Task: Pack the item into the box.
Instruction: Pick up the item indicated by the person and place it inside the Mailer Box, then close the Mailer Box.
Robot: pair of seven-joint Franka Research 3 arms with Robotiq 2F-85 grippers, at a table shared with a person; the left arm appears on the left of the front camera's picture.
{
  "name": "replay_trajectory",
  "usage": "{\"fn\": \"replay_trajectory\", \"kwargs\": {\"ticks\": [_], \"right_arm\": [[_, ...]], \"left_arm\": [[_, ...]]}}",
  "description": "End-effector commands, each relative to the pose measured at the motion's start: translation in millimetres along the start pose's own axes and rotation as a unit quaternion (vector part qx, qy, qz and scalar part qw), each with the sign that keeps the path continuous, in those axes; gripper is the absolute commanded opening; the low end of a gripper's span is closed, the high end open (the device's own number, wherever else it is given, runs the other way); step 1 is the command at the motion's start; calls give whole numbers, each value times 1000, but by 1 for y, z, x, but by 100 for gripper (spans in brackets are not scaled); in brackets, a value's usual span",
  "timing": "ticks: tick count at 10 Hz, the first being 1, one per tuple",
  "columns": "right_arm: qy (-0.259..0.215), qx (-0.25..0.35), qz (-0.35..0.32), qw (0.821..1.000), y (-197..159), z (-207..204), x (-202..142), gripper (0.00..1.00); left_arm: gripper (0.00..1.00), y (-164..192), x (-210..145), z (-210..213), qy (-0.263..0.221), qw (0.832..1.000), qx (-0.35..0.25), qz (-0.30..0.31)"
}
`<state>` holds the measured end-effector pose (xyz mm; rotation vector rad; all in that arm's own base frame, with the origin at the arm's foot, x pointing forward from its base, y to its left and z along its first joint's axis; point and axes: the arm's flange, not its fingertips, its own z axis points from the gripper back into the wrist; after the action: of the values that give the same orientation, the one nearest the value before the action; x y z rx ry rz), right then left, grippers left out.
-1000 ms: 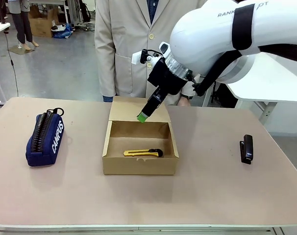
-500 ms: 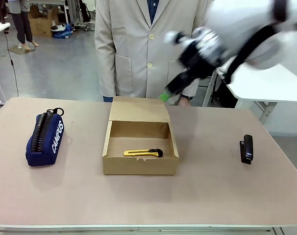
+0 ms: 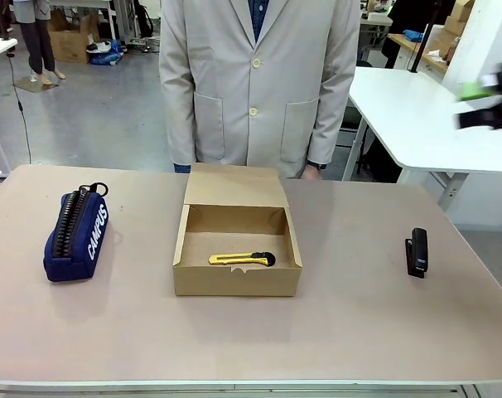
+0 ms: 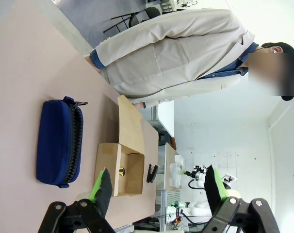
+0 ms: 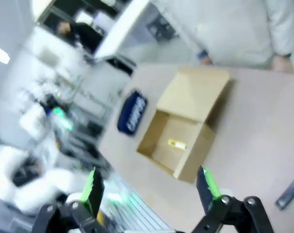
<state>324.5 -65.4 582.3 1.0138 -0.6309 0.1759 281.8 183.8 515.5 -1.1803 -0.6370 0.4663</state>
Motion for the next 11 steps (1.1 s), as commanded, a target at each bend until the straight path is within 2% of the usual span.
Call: {"fn": "replay_trajectory", "kwargs": {"ticks": [1,2,3,11], "right_arm": [[-129,29,-81,988,-53,15,-16,100],[-134,33,-78,987,-61,0,-14,100],[-61,10,-47,997,-26,32,-12,100],[-61,10,-47,997,-26,32,-12,100]], "left_arm": [[100,-1,0,-1,-4,1000,-12,-2],[100,-1,0,-1,-4,1000,-12,-2],[100,-1,0,-1,-4,1000,-12,-2],[100,-1,0,-1,-4,1000,-12,-2]]}}
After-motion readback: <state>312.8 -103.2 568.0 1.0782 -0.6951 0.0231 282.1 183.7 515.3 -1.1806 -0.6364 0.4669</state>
